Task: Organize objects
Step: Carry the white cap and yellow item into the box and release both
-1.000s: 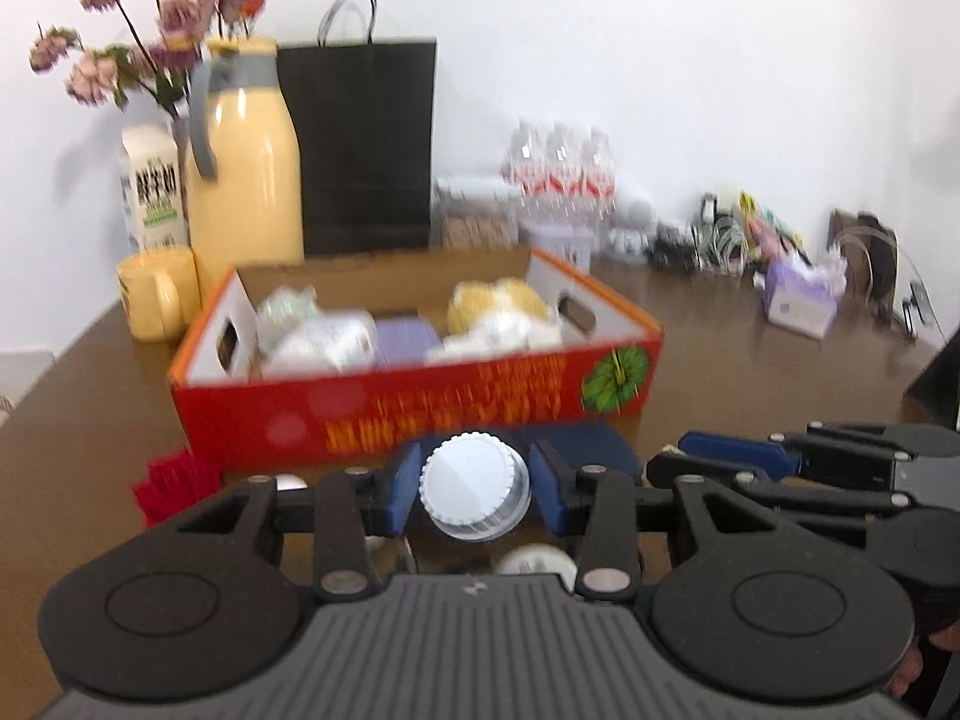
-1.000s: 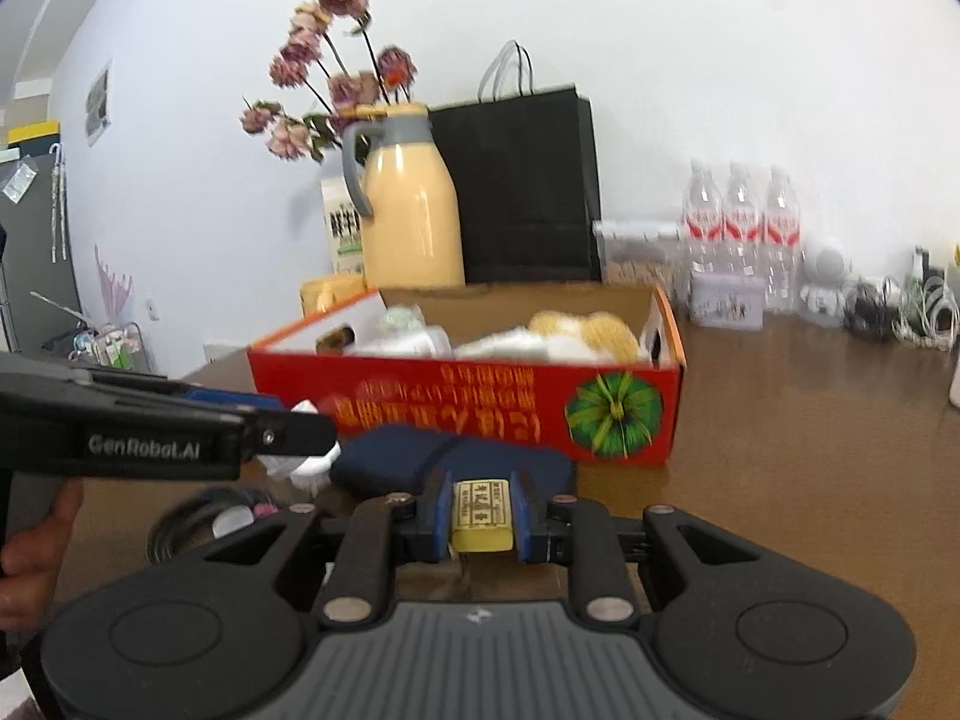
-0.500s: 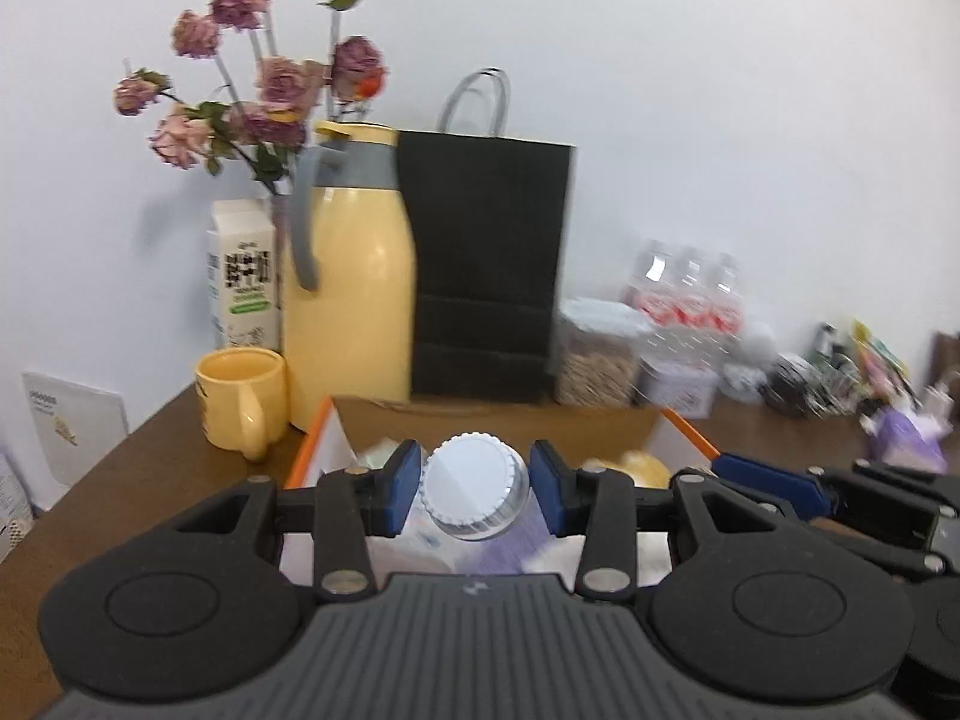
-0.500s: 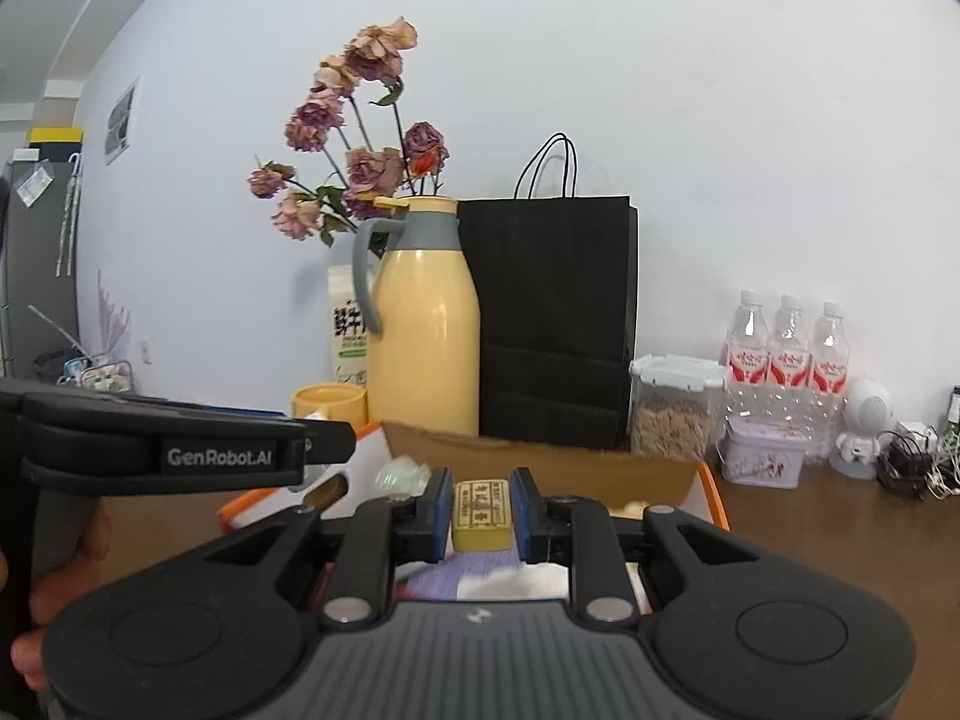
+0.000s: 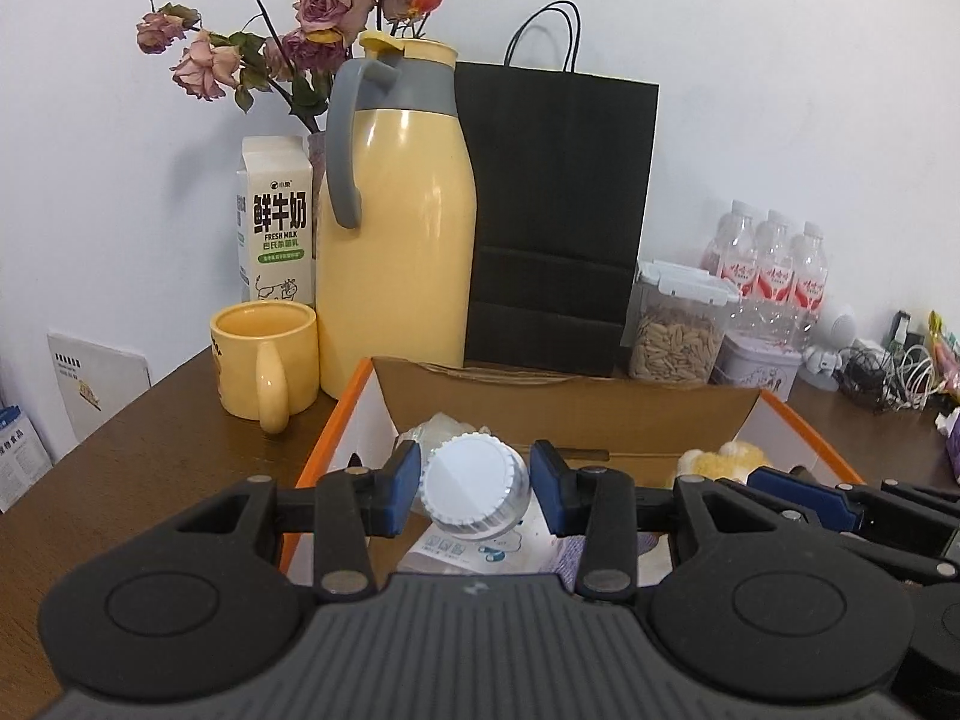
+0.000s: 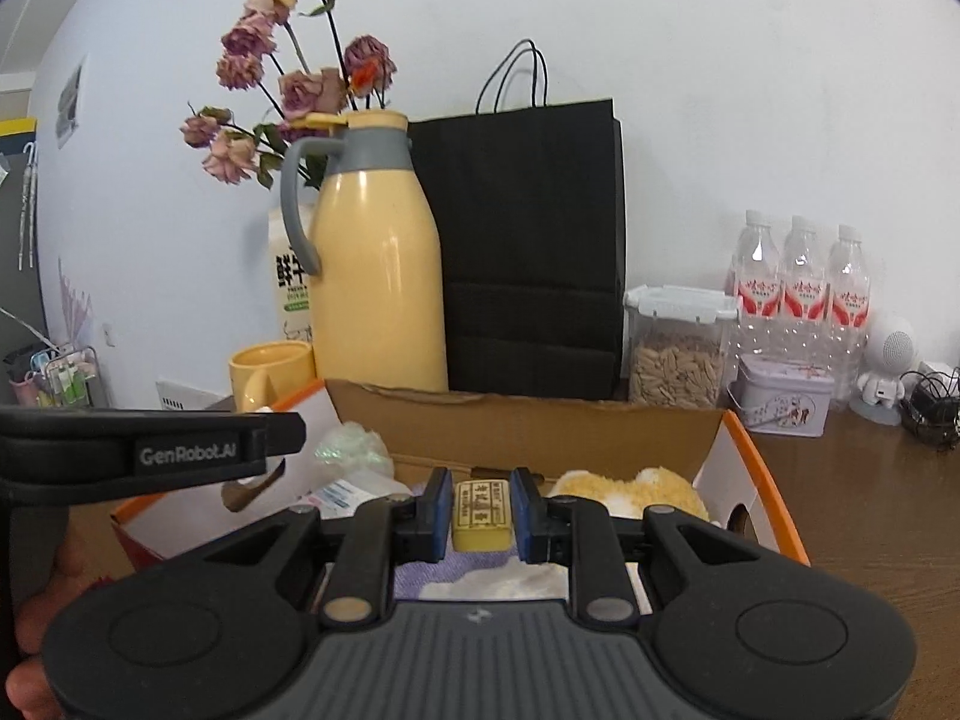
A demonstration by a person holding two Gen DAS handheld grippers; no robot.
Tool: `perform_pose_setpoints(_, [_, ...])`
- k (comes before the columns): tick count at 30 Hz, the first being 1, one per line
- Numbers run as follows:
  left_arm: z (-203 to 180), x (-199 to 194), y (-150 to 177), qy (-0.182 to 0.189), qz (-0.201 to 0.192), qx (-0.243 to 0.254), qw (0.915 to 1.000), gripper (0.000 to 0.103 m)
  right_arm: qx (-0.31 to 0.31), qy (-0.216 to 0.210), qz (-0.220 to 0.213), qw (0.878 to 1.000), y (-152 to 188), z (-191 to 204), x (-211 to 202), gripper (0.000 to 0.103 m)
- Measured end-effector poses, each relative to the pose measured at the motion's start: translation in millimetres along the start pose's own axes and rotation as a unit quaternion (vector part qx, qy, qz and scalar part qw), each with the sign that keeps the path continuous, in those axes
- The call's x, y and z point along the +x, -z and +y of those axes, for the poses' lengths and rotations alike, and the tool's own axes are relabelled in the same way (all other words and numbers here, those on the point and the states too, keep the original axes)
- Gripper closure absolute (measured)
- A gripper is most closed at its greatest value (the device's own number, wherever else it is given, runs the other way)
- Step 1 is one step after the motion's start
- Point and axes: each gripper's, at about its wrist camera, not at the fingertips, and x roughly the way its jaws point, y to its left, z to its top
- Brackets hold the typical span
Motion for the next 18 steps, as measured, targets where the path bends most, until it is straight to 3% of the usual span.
perform_pose_setpoints(1, [-0.5,-0.9,1.6,-0.004,-0.001,0.002,1.0000,0.058,-0.001,0.001,0.004,1.000,1.3,0.0,0.9,0.083])
perform_pose_setpoints(2, [-1.3,-2.4,2.8,-0.008,-0.003,0.004,1.0000,0.040,-0.003,0.000,0.008,1.000,2.0,0.1,1.1,0.083])
perform_pose_setpoints(3, [-1.5,-4.0,3.8,-0.015,-0.007,0.006,0.9999,0.014,-0.005,0.000,0.011,1.000,2.8,0.4,0.4,0.082])
perform_pose_setpoints(4, [-2.2,-6.7,4.3,-0.023,-0.016,0.006,0.9996,0.003,-0.005,0.000,0.012,1.000,3.4,0.3,-0.9,0.073])
perform_pose_setpoints(5, [-2.0,-10.2,5.2,-0.031,-0.030,0.006,0.9991,0.000,-0.002,0.005,0.010,1.000,3.5,-0.2,-3.0,0.051])
perform_pose_setpoints(6, [-2.0,-12.4,5.2,-0.035,-0.037,0.005,0.9987,0.000,-0.001,0.009,0.006,1.000,3.5,-0.5,-6.1,0.037])
perform_pose_setpoints(7, [-1.4,-13.6,5.0,-0.034,-0.039,0.002,0.9987,0.000,0.001,0.014,0.002,1.000,3.5,-1.2,-8.5,0.011])
perform_pose_setpoints(8, [-0.4,-14.1,5.2,-0.032,-0.038,-0.002,0.9988,0.000,0.003,0.016,-0.003,1.000,3.3,-2.4,-11.1,0.000])
perform_pose_setpoints(18, [1.6,-16.5,5.5,-0.030,-0.038,-0.007,0.9988,0.000,0.007,0.020,-0.003,1.000,0.7,-3.4,-21.0,0.000])
